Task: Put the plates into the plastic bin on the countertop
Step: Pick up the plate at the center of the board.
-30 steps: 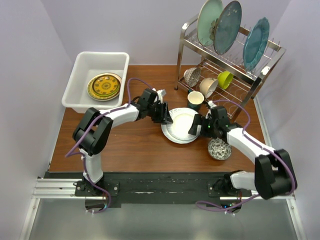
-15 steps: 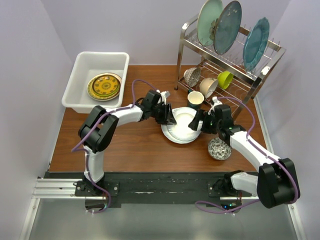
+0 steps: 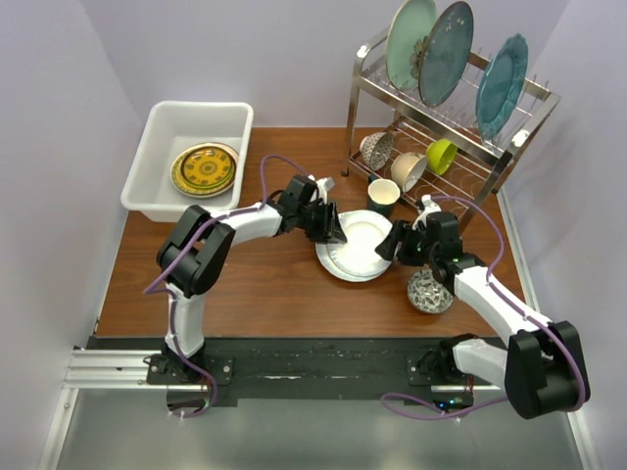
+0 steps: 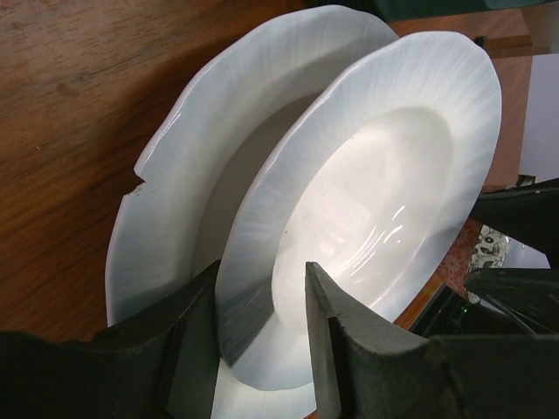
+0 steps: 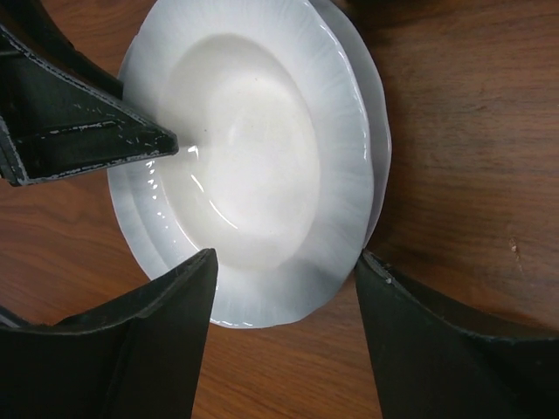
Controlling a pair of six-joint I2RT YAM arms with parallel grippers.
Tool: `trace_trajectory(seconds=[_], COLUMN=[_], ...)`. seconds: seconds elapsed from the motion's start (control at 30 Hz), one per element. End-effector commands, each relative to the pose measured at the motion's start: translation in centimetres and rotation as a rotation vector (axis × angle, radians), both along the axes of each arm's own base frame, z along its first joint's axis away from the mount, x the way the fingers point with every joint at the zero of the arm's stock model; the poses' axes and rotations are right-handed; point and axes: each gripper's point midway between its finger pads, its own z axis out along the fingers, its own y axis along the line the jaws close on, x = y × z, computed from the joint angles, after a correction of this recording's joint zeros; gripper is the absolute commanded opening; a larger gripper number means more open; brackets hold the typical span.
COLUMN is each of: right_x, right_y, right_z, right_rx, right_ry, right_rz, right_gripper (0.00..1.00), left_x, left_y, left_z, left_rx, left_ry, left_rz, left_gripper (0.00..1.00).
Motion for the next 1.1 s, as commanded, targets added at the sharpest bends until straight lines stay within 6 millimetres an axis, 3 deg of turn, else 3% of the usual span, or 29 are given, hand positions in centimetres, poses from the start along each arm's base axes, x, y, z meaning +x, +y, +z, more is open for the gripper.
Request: trace_trajectory(seconds=[0.0, 0.27, 0.63, 0.83, 0.93, 1.07], right_x=[0.4, -0.3, -0.3, -0.2, -0.1, -0.1], right_y=[3.4, 3.3, 2.2, 2.4, 2.9, 3.6], right_z=[3.6, 2.9, 4.3, 4.8, 5.2, 5.4], right_rx=[0.151, 0.189, 0.23, 0.256, 0.278, 0.309], right_ry=[-0.124, -0.101, -0.135, -0.142, -0.15, -0.146], right_rz=[0.129, 0.095, -0.014, -0.022, 0.006, 0.039], right_gripper=[0.56, 0.35, 0.14, 0.25, 0.44, 0.56], left_x=[-2.8, -3.0, -3.8, -4.5, -5.0, -5.4], left_y=[2.4, 3.0, 3.2, 3.0, 2.8, 2.7], left_z=[-5.7, -6.0, -5.7, -5.3, -5.4, -5.5], left_rx=[0.165, 0.198, 0.185, 0.149, 0.142, 0.125], left_ry=[0.11, 0.115, 0.113, 0.117, 0.123, 0.133], left_rz=[-0.026, -0.02, -0.037, -0.06, -0.071, -0.078], left_gripper=[0.45, 0.45, 0.45, 0.45, 0.45, 0.45])
